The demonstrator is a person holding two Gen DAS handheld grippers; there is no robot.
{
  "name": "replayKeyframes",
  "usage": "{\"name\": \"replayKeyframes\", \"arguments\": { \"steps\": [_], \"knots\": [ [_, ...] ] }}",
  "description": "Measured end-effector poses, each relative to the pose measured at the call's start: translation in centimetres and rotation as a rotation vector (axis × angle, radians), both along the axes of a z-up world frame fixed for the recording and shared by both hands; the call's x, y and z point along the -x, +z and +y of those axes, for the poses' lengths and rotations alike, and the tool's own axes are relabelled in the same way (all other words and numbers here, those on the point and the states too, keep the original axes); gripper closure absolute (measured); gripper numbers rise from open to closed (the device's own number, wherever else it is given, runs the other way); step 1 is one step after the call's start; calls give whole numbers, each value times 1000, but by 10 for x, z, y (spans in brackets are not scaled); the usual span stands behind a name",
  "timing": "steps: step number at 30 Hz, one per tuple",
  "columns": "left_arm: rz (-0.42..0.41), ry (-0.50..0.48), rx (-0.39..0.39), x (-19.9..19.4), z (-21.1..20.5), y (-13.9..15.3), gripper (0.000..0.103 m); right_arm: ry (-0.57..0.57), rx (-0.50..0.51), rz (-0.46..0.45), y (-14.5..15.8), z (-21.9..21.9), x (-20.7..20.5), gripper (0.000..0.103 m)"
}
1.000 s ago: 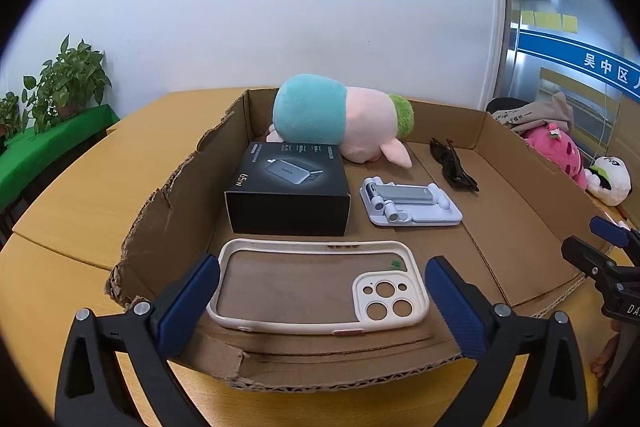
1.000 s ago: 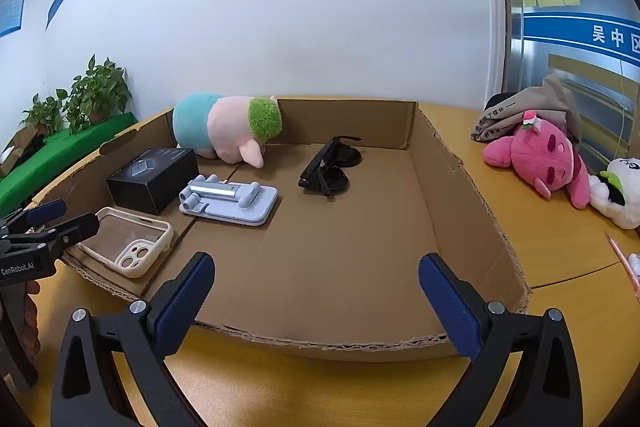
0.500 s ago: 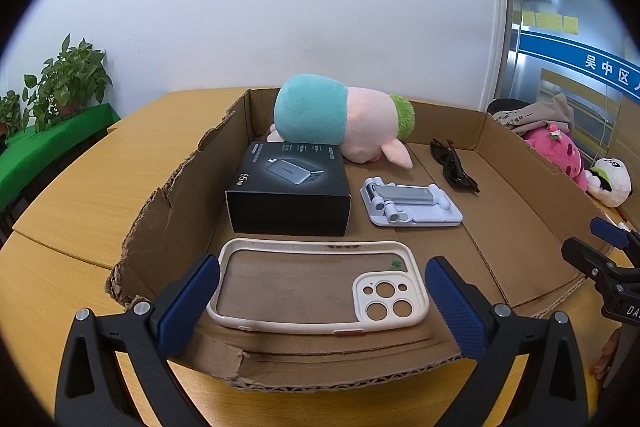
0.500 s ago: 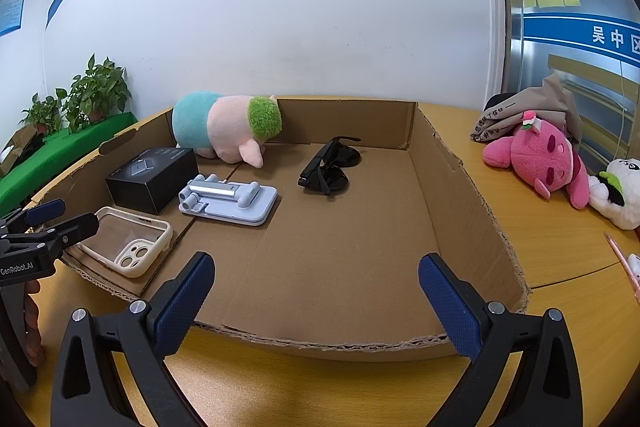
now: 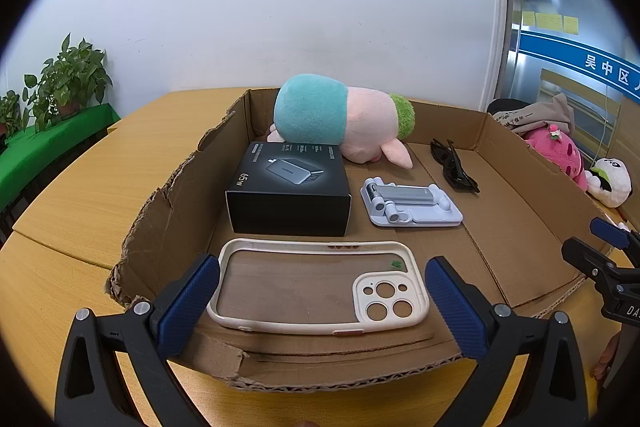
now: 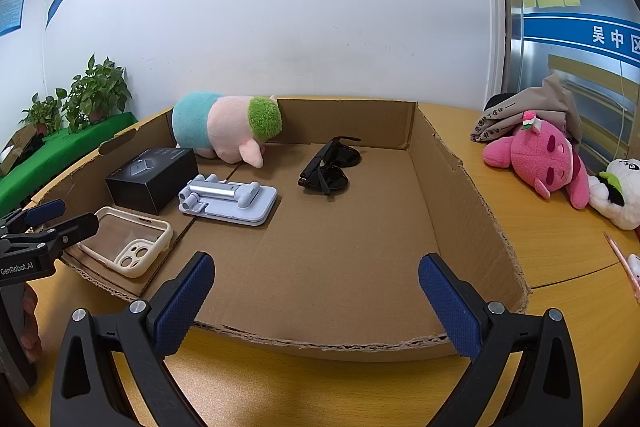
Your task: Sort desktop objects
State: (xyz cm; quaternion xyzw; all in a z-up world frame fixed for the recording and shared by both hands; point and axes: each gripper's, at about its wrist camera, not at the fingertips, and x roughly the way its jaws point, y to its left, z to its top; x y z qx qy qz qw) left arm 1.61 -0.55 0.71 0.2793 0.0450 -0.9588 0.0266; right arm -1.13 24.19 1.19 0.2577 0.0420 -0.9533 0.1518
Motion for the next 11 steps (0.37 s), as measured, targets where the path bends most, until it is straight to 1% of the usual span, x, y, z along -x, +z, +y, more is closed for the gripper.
{"name": "replayKeyframes", "arguments": {
  "steps": [11],
  "knots": [
    [1, -1, 1, 1, 0, 0, 1, 0, 0, 0, 0, 0, 0, 0]
  ]
}}
